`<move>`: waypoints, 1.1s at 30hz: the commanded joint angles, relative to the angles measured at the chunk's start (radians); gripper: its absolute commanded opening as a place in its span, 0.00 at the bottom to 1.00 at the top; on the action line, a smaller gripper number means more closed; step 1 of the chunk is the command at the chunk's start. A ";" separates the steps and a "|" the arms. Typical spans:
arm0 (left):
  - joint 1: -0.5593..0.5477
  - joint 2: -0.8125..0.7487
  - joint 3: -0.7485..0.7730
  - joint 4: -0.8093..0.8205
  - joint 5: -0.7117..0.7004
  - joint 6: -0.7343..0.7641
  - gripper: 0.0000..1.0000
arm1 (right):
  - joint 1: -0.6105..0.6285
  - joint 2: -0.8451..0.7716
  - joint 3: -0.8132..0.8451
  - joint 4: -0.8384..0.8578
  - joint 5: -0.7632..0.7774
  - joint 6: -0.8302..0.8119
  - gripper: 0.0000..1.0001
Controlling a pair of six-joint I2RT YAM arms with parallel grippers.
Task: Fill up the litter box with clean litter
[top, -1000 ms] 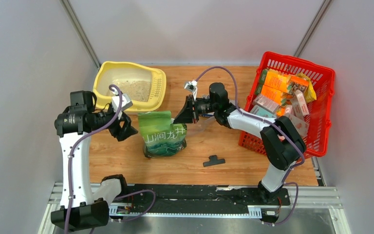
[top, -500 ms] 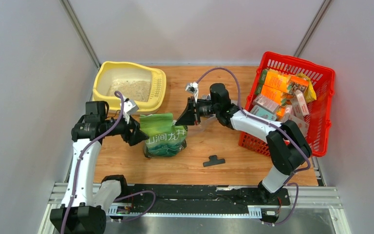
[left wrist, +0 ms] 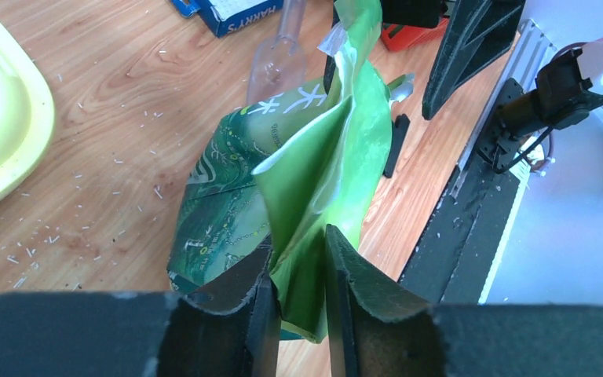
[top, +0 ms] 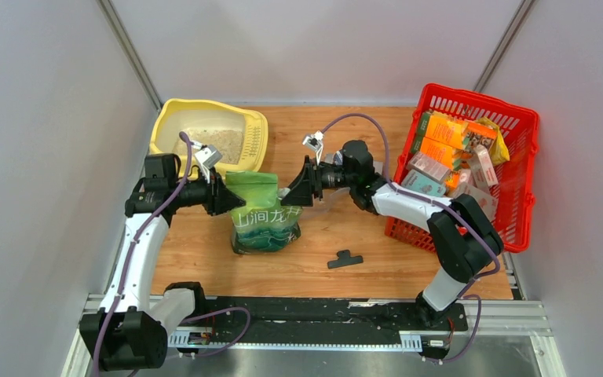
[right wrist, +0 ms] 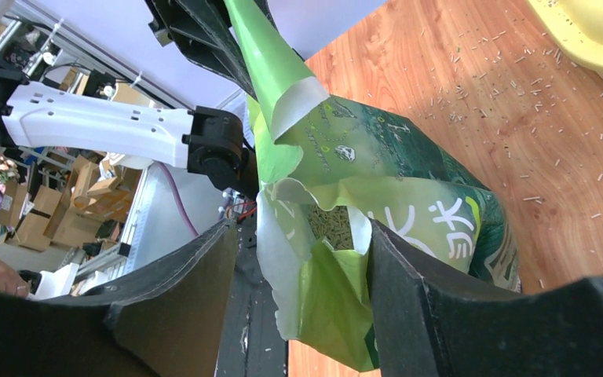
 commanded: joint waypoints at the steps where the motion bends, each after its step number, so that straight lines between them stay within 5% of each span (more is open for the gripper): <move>1: -0.003 -0.011 -0.016 0.062 -0.004 -0.047 0.30 | 0.013 -0.014 -0.055 0.131 0.038 0.090 0.63; 15: -0.003 -0.006 0.006 0.062 -0.001 -0.105 0.15 | 0.007 -0.039 -0.079 0.154 0.083 -0.001 0.64; 23: -0.001 0.003 0.021 0.061 0.003 -0.117 0.06 | -0.046 -0.131 -0.042 -0.013 0.035 -0.154 0.66; 29: -0.001 0.009 0.026 0.036 0.031 -0.120 0.03 | -0.036 -0.120 -0.081 0.085 0.083 -0.166 0.82; 30: -0.001 0.012 0.032 0.029 0.033 -0.117 0.03 | -0.030 -0.122 -0.085 0.093 0.085 -0.180 0.99; 33: -0.001 0.034 0.056 -0.020 0.042 -0.087 0.03 | -0.002 -0.143 -0.090 0.079 0.089 -0.303 1.00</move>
